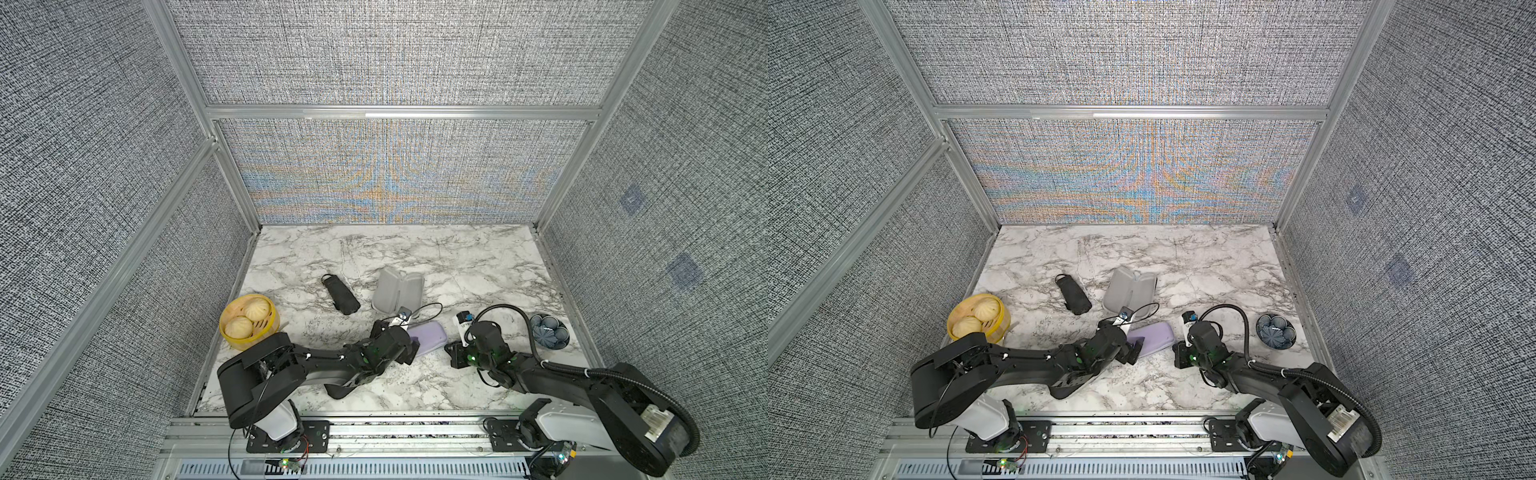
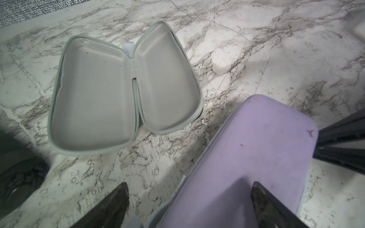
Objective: Put umbrellas into zippered umbrella sleeves
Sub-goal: Zip the zipper on the umbrella sleeve.
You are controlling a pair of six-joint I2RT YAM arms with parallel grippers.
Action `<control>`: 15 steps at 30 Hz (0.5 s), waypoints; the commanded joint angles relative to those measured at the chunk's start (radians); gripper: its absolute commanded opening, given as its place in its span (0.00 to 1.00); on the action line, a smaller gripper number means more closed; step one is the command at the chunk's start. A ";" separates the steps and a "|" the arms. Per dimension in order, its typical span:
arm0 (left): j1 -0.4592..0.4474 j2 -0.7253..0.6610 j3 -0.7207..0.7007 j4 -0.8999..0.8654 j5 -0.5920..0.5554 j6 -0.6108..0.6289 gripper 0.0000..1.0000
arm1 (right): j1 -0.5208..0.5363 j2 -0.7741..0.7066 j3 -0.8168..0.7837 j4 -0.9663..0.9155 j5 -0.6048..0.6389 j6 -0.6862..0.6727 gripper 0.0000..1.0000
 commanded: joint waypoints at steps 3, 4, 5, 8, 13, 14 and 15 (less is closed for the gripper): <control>0.033 0.055 0.005 -0.009 0.033 0.034 0.96 | -0.014 -0.011 -0.001 -0.040 -0.006 -0.008 0.00; 0.042 0.073 0.010 -0.009 0.046 0.033 0.96 | -0.015 -0.013 -0.002 -0.040 -0.006 -0.008 0.00; 0.052 0.090 0.020 -0.013 0.069 0.031 0.97 | -0.016 -0.015 -0.003 -0.038 -0.005 -0.007 0.00; 0.067 0.145 0.051 -0.033 0.126 0.028 0.97 | -0.018 -0.014 -0.004 -0.036 -0.008 -0.010 0.00; 0.066 0.123 0.071 -0.116 0.367 0.017 0.96 | -0.016 -0.013 -0.016 -0.017 -0.035 -0.003 0.00; 0.066 0.125 0.067 -0.102 0.410 0.011 0.96 | -0.014 -0.016 -0.019 -0.016 -0.039 -0.002 0.00; 0.066 0.131 0.063 -0.091 0.438 0.001 0.96 | -0.013 -0.017 -0.017 -0.017 -0.045 -0.006 0.00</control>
